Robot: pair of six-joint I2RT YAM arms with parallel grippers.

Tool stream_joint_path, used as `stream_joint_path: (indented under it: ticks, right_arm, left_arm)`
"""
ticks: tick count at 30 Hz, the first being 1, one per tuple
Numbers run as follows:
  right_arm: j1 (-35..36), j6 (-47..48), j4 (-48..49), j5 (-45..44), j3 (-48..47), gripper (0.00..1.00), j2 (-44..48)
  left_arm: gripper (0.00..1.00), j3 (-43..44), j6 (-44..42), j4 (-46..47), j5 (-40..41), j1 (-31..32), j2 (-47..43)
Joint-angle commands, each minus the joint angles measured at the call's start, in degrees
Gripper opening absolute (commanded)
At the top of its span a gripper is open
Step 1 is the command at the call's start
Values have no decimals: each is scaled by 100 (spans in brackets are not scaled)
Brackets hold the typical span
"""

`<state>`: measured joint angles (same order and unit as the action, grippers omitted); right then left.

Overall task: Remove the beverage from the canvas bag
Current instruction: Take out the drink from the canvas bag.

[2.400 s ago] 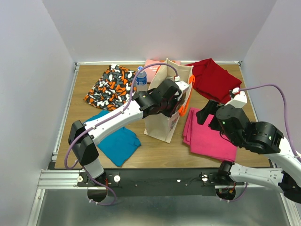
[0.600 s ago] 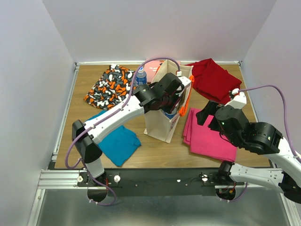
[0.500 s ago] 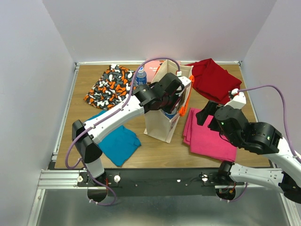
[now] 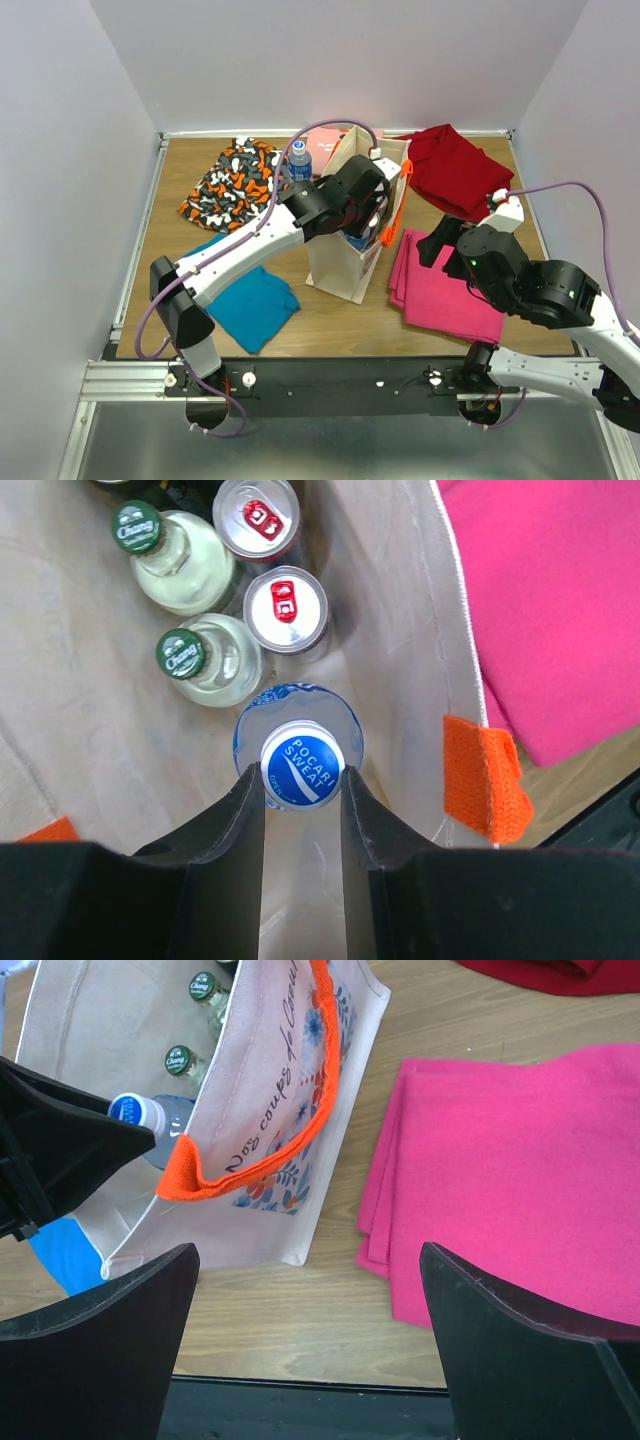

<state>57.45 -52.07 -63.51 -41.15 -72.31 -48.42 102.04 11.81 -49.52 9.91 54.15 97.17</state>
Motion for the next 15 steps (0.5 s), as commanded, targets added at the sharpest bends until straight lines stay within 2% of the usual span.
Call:
stream_joint_path:
  ticks: [1, 15]
  right_arm:
    - [38, -136, -22, -113, 86, 100, 88]
    - [38, -171, -21, -69, 182, 100, 158]
  left_arm:
    - [0, -96, 233, 934, 494, 52, -707]
    - [0, -1160, 682, 1805, 547, 34, -1402]
